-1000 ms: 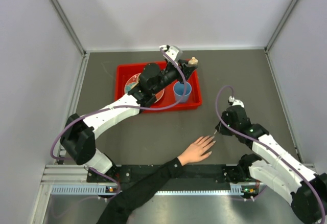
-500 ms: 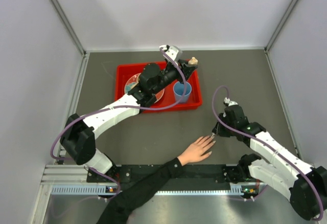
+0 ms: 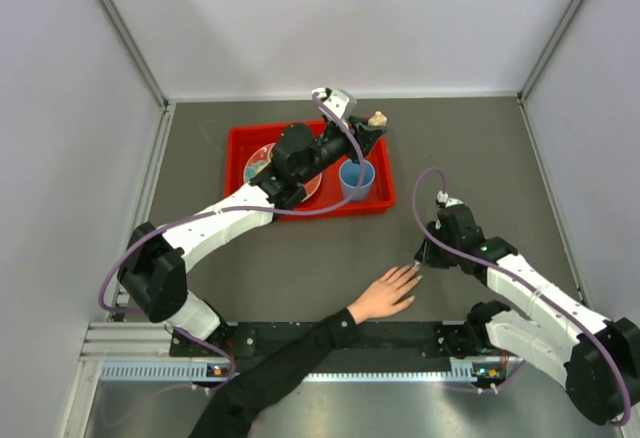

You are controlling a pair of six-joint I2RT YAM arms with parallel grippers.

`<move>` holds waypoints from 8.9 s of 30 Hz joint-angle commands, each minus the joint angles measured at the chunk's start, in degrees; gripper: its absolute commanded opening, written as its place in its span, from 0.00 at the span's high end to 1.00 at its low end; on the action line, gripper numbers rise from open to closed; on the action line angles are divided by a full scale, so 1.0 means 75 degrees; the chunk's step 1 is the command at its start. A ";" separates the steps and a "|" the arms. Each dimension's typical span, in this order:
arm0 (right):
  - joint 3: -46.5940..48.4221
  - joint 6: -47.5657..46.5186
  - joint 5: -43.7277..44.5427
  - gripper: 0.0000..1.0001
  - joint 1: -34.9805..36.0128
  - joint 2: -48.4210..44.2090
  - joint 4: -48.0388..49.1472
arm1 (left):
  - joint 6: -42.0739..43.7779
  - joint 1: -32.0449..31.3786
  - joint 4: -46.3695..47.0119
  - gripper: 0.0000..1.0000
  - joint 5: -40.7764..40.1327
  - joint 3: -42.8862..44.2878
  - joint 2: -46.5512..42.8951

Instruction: Paint the nails

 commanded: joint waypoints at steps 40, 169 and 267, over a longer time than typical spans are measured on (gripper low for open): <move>0.0155 0.0325 0.0985 1.00 -0.0107 -0.0506 -0.0176 | -0.0023 0.0070 0.0329 1.00 0.0101 0.0144 -0.0264; 0.9740 -0.1562 -0.0234 1.00 0.5225 0.2727 -0.2918 | 0.0844 0.0797 -0.3281 1.00 0.6101 -0.3735 -0.5948; 0.8709 -0.1550 -0.0527 1.00 0.5307 0.2564 -0.2145 | 0.0739 0.0809 -0.3269 1.00 0.5726 -0.3758 -0.5936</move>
